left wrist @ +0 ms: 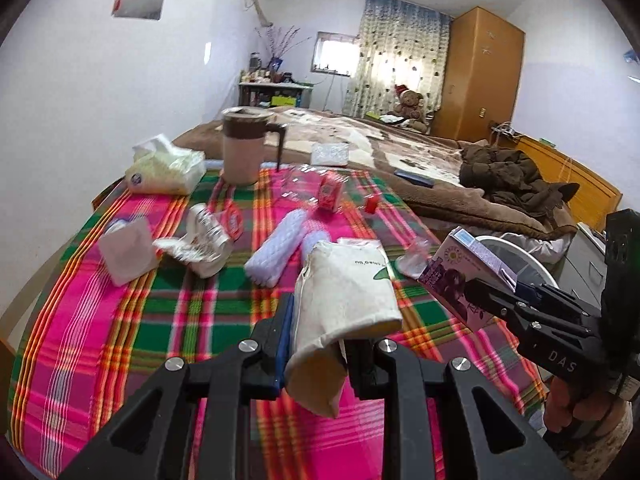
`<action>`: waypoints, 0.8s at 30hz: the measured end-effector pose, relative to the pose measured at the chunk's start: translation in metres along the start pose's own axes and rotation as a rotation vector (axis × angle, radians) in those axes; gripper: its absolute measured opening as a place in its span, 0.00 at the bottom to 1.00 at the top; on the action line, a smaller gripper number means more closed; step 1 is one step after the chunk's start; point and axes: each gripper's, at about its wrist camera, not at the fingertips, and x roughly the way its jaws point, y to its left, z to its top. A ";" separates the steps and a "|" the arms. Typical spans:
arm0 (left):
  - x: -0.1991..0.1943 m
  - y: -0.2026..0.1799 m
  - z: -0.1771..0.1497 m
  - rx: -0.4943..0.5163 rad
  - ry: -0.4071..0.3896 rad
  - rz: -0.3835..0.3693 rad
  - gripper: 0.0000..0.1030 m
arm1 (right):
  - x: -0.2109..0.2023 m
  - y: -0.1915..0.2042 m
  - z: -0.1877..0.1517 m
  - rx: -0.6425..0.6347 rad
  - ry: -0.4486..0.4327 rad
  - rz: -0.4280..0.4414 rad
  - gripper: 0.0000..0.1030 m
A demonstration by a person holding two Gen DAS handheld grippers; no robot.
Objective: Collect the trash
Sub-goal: 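Carry the bag and carton over the white bin and open both tools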
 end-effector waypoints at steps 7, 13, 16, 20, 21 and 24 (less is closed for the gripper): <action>0.011 -0.038 0.018 0.061 -0.019 -0.067 0.24 | -0.019 -0.028 0.005 0.041 -0.045 -0.083 0.41; 0.028 -0.079 0.035 0.119 -0.016 -0.132 0.24 | -0.031 -0.061 0.010 0.090 -0.071 -0.175 0.41; 0.038 -0.100 0.042 0.147 -0.014 -0.174 0.24 | -0.036 -0.079 0.011 0.114 -0.081 -0.229 0.41; 0.054 -0.128 0.050 0.168 0.001 -0.226 0.24 | -0.047 -0.104 0.010 0.147 -0.082 -0.307 0.41; 0.057 -0.136 0.051 0.181 0.003 -0.238 0.24 | -0.048 -0.110 0.010 0.155 -0.082 -0.324 0.41; 0.070 -0.156 0.053 0.204 0.031 -0.276 0.24 | -0.049 -0.126 0.009 0.177 -0.071 -0.370 0.41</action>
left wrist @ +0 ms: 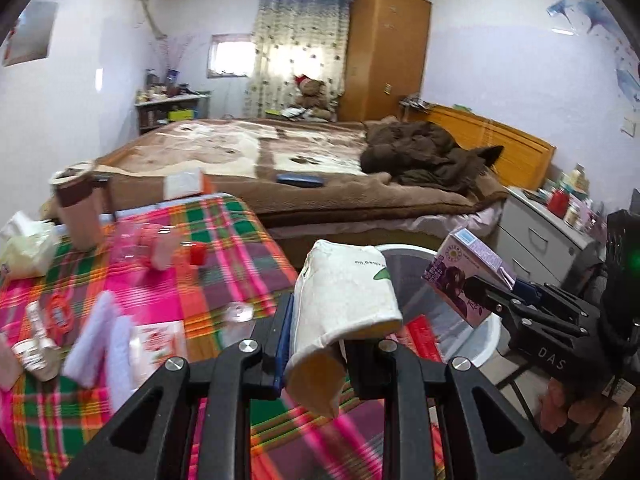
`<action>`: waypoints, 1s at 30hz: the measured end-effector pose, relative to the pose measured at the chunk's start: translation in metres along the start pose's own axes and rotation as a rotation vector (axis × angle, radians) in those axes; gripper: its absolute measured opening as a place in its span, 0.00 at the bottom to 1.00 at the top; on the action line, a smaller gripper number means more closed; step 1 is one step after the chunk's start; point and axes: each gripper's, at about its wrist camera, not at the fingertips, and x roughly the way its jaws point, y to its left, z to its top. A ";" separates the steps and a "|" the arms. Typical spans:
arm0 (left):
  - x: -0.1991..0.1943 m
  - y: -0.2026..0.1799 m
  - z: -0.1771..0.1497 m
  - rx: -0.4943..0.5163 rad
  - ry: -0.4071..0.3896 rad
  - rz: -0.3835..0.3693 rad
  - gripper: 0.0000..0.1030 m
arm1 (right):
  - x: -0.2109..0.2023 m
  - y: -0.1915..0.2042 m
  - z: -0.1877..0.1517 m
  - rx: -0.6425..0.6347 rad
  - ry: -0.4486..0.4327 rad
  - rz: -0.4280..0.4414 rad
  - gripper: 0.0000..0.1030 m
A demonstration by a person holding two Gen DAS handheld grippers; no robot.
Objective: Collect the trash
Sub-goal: 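Carry the bag and carton over the white bin and open both tools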
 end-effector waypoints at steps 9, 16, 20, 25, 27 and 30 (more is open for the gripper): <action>0.049 -0.046 0.006 0.052 0.072 -0.081 0.24 | 0.015 -0.036 -0.004 0.043 0.053 -0.083 0.41; 0.093 -0.064 0.000 0.058 0.162 -0.098 0.24 | 0.033 -0.059 -0.012 0.067 0.124 -0.125 0.41; 0.106 -0.069 -0.002 0.070 0.185 -0.097 0.24 | 0.042 -0.066 -0.015 0.067 0.168 -0.134 0.41; 0.114 -0.065 -0.004 0.040 0.212 -0.108 0.32 | 0.045 -0.068 -0.017 0.062 0.186 -0.139 0.42; 0.113 -0.063 -0.003 0.040 0.205 -0.103 0.57 | 0.044 -0.069 -0.017 0.066 0.182 -0.151 0.44; 0.110 -0.057 -0.002 0.016 0.198 -0.113 0.61 | 0.041 -0.071 -0.017 0.089 0.176 -0.138 0.59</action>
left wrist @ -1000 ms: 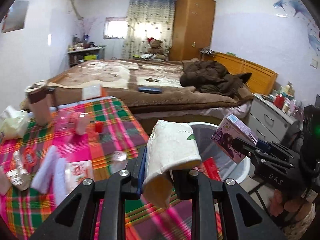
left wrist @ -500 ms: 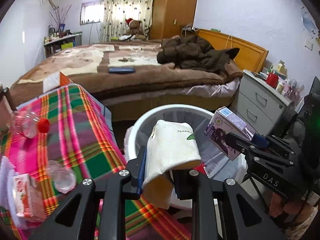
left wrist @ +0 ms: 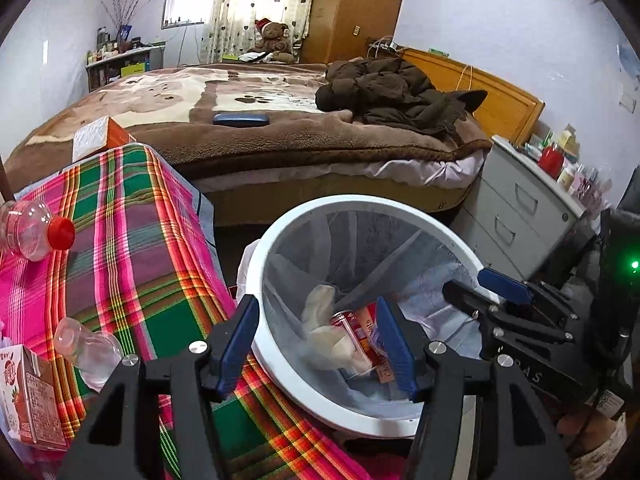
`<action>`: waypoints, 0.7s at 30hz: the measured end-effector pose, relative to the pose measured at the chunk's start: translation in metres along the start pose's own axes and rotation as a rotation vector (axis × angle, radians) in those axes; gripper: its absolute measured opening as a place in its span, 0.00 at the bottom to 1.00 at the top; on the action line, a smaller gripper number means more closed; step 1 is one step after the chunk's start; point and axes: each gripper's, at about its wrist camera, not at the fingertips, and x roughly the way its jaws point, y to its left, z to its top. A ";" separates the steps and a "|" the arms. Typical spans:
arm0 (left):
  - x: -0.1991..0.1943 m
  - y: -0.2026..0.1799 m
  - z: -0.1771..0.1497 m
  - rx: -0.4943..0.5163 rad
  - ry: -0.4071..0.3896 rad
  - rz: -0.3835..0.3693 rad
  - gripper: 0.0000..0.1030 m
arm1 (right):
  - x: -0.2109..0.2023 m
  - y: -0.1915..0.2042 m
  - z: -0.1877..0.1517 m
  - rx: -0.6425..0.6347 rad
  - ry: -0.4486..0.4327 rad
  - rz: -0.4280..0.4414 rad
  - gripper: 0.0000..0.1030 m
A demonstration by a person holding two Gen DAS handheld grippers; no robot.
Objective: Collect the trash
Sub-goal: 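Carry the bag and carton over the white bin and open both tools, then move the left tool toward the white foam nets while the right tool approaches the clear cup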
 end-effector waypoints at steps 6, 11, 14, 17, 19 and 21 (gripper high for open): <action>-0.014 0.008 -0.003 0.000 -0.020 0.024 0.61 | -0.009 0.005 0.000 0.002 -0.017 -0.001 0.59; -0.033 0.018 -0.007 -0.016 -0.045 0.043 0.62 | -0.019 0.018 0.004 -0.003 -0.050 0.014 0.59; -0.047 0.023 -0.009 -0.015 -0.071 0.069 0.62 | -0.027 0.026 0.006 -0.010 -0.073 0.026 0.59; -0.060 0.033 -0.012 -0.037 -0.089 0.072 0.63 | -0.033 0.034 0.006 -0.016 -0.090 0.044 0.59; -0.069 0.041 -0.015 -0.053 -0.100 0.089 0.63 | -0.035 0.042 0.007 -0.024 -0.099 0.057 0.59; -0.077 0.050 -0.020 -0.069 -0.108 0.100 0.63 | -0.037 0.050 0.008 -0.029 -0.109 0.072 0.59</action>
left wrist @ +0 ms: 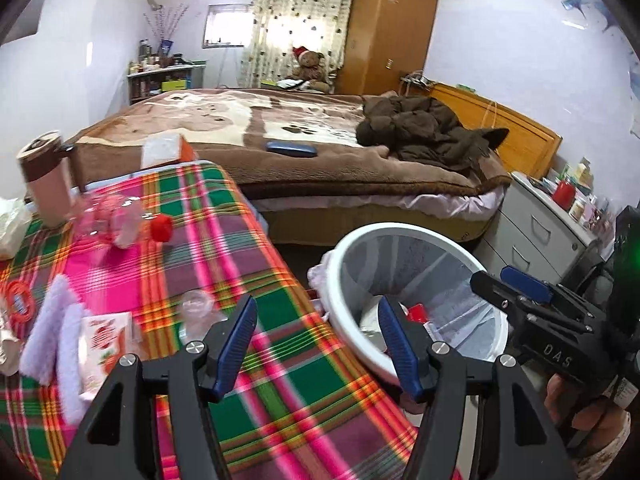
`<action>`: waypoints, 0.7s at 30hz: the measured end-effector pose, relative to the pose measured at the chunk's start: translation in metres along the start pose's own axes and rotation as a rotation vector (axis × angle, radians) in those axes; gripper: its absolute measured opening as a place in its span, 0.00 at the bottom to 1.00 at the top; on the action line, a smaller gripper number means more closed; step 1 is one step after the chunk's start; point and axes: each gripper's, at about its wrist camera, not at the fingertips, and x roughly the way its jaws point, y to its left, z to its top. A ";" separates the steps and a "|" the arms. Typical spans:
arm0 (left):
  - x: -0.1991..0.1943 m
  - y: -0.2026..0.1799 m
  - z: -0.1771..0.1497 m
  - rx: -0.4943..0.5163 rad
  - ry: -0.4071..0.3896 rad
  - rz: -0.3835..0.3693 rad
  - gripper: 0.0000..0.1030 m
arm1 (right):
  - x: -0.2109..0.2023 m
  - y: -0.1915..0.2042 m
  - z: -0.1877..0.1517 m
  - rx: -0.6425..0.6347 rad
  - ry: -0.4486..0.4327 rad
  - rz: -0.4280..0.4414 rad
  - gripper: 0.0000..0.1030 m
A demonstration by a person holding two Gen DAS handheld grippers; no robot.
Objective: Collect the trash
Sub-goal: 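Move the left tool toward the white foam nets while the right tool approaches the clear cup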
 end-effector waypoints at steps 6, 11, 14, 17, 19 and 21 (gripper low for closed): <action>-0.024 0.033 -0.008 -0.039 -0.029 0.060 0.64 | -0.003 0.026 0.001 -0.028 -0.018 0.052 0.59; -0.041 0.065 -0.012 -0.083 -0.053 0.121 0.64 | -0.003 0.051 0.002 -0.053 -0.019 0.102 0.59; -0.053 0.085 -0.017 -0.105 -0.066 0.159 0.64 | 0.000 0.066 0.003 -0.071 -0.016 0.135 0.59; -0.061 0.103 -0.020 -0.131 -0.072 0.188 0.65 | 0.004 0.082 0.002 -0.097 -0.008 0.164 0.59; -0.065 0.115 -0.024 -0.143 -0.072 0.209 0.66 | 0.004 0.091 0.000 -0.105 -0.005 0.179 0.59; -0.068 0.128 -0.027 -0.157 -0.068 0.221 0.67 | 0.009 0.097 -0.002 -0.118 0.007 0.196 0.59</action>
